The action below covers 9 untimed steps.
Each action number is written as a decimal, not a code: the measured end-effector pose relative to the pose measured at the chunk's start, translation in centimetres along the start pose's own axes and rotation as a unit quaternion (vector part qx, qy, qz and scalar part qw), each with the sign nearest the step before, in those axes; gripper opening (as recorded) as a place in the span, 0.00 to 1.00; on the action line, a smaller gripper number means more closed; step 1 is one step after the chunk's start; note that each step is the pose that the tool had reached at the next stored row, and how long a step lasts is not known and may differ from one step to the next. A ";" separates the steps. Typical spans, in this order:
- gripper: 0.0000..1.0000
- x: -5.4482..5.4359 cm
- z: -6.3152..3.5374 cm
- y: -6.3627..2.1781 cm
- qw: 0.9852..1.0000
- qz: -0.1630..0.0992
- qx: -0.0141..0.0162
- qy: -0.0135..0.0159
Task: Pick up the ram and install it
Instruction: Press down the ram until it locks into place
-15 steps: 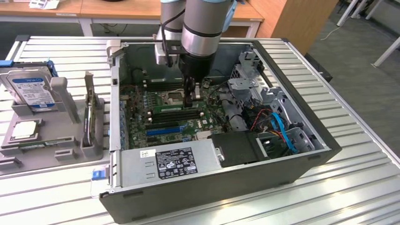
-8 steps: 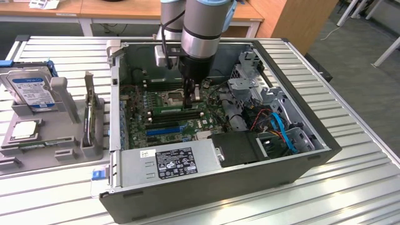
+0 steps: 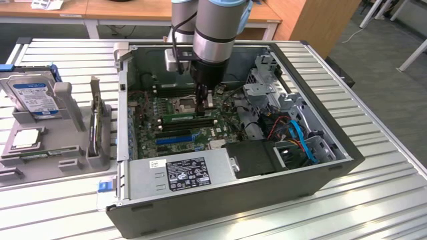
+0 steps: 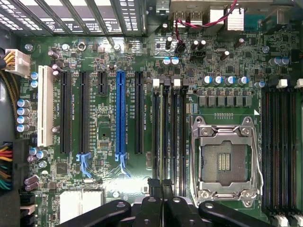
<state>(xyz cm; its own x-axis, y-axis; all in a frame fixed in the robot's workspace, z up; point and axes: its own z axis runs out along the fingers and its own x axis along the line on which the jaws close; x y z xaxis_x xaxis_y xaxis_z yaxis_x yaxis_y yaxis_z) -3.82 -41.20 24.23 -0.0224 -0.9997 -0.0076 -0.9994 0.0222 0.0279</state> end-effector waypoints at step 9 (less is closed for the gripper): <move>0.12 0.1 0.00 0.09 1.000 0.000 0.000 0.000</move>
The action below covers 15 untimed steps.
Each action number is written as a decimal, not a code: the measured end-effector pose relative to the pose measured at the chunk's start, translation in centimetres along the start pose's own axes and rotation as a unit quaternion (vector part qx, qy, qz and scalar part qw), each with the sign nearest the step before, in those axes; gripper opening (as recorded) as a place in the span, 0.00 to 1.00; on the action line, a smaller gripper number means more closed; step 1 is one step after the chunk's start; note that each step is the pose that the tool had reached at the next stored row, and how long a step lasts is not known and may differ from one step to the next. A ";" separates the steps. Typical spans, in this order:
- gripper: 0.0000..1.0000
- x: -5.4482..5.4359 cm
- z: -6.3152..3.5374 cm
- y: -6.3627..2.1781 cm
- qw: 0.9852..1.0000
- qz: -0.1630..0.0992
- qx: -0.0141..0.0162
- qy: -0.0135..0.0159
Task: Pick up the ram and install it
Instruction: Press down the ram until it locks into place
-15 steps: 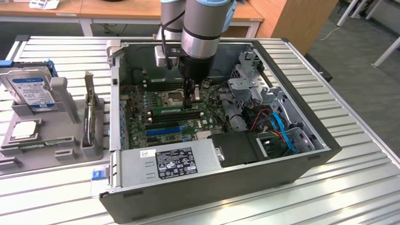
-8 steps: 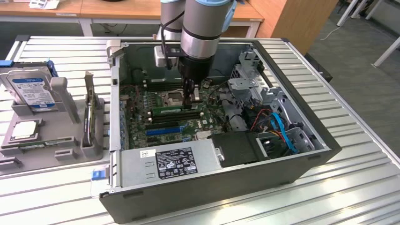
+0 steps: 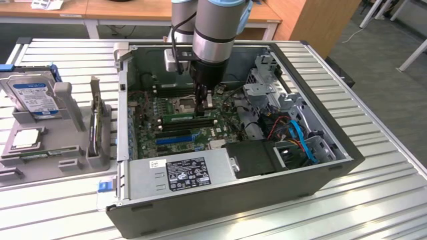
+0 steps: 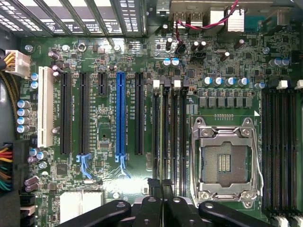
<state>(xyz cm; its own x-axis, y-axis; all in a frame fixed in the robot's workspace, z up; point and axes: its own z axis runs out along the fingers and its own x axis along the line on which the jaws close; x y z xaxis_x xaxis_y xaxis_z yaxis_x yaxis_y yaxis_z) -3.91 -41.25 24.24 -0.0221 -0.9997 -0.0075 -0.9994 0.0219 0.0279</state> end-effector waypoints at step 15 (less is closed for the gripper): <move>0.12 0.2 0.28 -0.03 1.000 0.000 0.000 0.000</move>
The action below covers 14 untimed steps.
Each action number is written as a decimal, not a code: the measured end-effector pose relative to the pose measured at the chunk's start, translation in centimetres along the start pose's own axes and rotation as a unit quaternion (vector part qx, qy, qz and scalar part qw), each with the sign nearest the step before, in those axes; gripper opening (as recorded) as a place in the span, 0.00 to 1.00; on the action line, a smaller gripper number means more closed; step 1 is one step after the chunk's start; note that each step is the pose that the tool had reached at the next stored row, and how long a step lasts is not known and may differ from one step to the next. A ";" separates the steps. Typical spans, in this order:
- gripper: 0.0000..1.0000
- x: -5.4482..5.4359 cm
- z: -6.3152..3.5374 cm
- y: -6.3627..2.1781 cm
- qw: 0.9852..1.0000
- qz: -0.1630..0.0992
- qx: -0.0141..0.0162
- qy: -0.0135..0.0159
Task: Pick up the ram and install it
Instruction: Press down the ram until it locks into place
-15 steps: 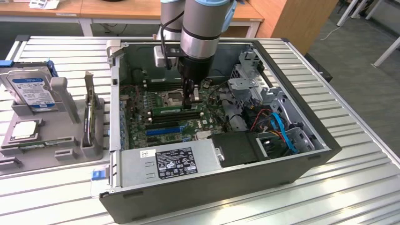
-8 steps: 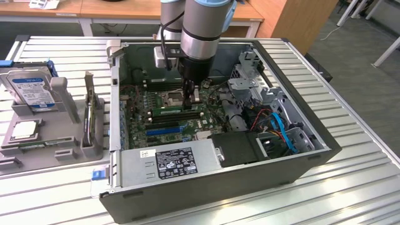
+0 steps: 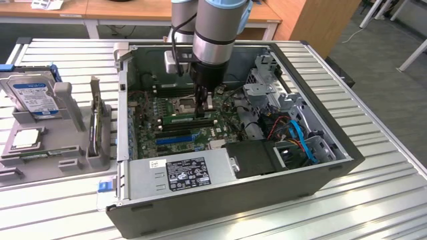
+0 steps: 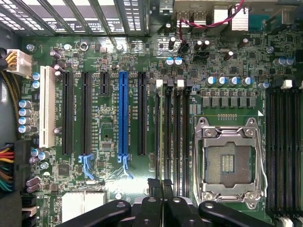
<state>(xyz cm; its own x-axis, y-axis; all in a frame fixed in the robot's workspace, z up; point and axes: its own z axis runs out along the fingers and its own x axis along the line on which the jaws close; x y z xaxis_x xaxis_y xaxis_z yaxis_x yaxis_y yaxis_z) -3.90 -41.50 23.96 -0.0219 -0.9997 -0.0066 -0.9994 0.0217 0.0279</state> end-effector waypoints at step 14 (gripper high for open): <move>0.12 0.0 0.21 0.00 1.000 -0.011 0.000 0.001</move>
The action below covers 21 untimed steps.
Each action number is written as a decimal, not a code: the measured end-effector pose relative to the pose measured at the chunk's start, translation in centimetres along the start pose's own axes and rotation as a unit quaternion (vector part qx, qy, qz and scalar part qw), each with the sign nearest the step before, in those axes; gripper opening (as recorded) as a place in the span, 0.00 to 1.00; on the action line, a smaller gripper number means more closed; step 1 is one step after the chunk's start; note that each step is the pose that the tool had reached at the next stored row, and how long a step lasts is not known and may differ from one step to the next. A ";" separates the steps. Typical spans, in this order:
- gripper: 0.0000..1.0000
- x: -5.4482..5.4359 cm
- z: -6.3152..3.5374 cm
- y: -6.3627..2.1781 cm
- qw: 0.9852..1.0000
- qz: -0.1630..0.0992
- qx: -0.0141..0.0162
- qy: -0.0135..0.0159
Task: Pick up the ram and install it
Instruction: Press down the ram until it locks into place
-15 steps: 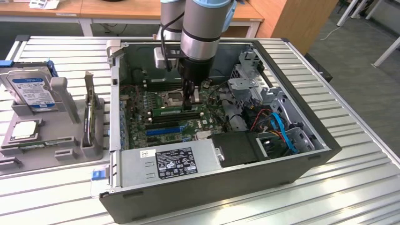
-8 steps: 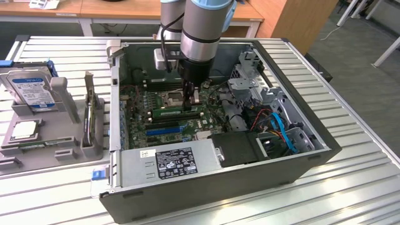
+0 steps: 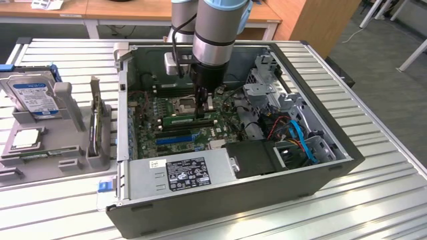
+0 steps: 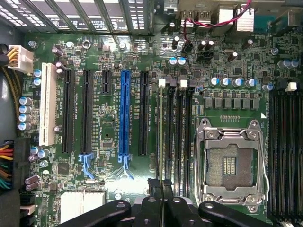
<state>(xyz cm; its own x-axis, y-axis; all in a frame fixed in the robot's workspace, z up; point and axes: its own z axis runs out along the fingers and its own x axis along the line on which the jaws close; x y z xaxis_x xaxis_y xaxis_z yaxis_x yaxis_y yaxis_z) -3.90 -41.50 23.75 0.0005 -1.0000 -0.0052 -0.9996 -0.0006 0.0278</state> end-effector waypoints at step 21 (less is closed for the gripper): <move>0.12 0.0 0.16 -0.01 1.000 0.007 0.000 0.000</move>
<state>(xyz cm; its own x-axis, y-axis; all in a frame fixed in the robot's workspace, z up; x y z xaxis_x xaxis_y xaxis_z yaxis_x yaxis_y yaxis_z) -3.90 -41.48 23.59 -0.0141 -0.9999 -0.0053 -0.9995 0.0139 0.0279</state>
